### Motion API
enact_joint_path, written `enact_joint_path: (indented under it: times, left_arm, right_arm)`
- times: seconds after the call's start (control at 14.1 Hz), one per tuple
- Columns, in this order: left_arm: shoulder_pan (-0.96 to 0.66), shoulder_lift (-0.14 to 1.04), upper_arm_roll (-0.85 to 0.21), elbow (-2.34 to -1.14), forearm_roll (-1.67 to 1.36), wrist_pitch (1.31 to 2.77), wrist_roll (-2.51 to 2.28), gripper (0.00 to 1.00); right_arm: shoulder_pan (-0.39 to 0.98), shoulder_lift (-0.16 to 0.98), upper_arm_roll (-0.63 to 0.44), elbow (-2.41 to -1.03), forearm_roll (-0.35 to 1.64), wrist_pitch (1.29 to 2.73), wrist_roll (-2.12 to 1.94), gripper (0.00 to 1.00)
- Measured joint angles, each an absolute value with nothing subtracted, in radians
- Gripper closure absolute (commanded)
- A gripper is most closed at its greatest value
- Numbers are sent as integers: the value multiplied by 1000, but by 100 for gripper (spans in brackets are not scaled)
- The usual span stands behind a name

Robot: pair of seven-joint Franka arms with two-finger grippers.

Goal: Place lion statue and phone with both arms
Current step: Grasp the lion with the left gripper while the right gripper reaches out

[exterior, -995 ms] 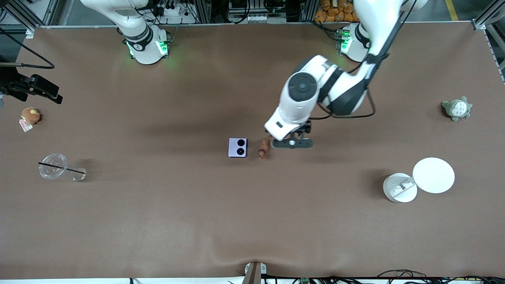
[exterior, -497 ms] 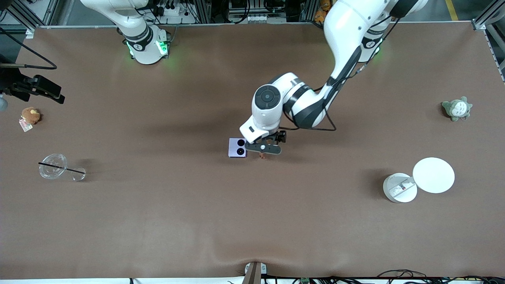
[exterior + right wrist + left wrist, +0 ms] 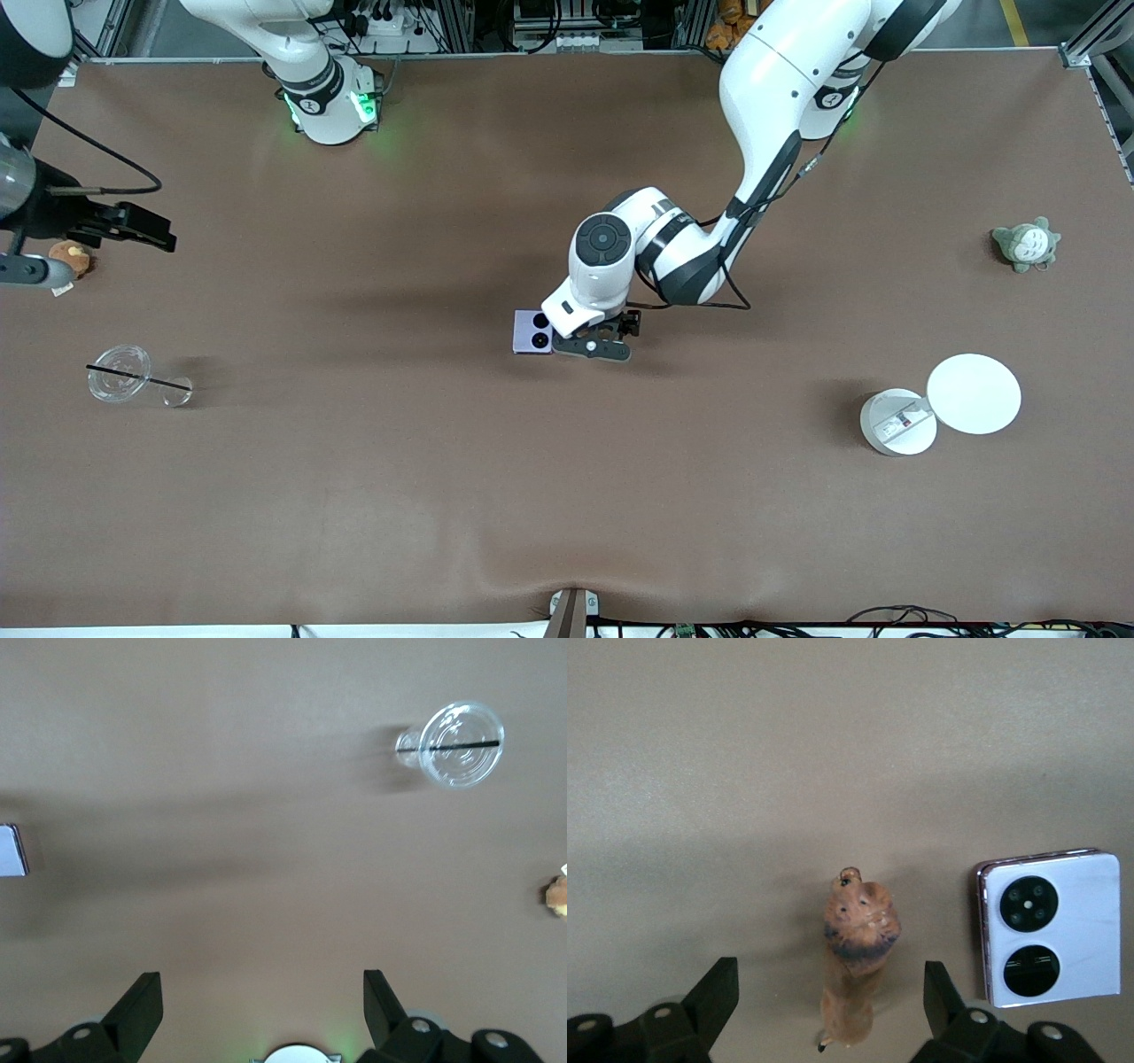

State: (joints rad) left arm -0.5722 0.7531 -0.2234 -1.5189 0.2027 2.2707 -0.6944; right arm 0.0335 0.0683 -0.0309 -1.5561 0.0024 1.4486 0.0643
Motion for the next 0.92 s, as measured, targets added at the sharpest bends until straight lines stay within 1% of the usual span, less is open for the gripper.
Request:
enact_joint_path:
  times: [0.07,0.14,0.43,0.57,0.64,0.71,0.78,0.85,0.92]
  left_arm:
    - [-572,753,-223,-1519,203,2272,-694,33]
    - [-571,753,-222,-1519,203,2272,-694,35]
    - [-571,757,-221,-1518,203,2272,-695,36]
    - [-571,763,-221,-1518,203,2273,-697,37]
    - [-571,768,-221,-1518,203,2278,-698,49]
    - [-571,773,-221,-1518,203,2282,-698,66]
    - [-571,775,-221,-1518,203,2286,-699,90]
    - [-571,776,-221,-1517,203,2288,-700,100]
    - [-571,776,-221,-1515,203,2290,-700,100]
  right_arm:
    - [37,74,-31,-1556,22,1445,66,0]
    - [46,76,-30,-1556,49,1444,75,0]
    - [143,84,-28,-1555,95,1448,187,0]
    - [191,94,-26,-1555,116,1476,237,0]
    - [201,101,-25,-1555,138,1491,252,0]
    - [203,108,-25,-1555,157,1498,259,0]
    - [203,118,-27,-1555,169,1506,262,0]
    - [203,129,-27,-1555,178,1514,262,0]
    - [205,143,-27,-1555,183,1523,262,0]
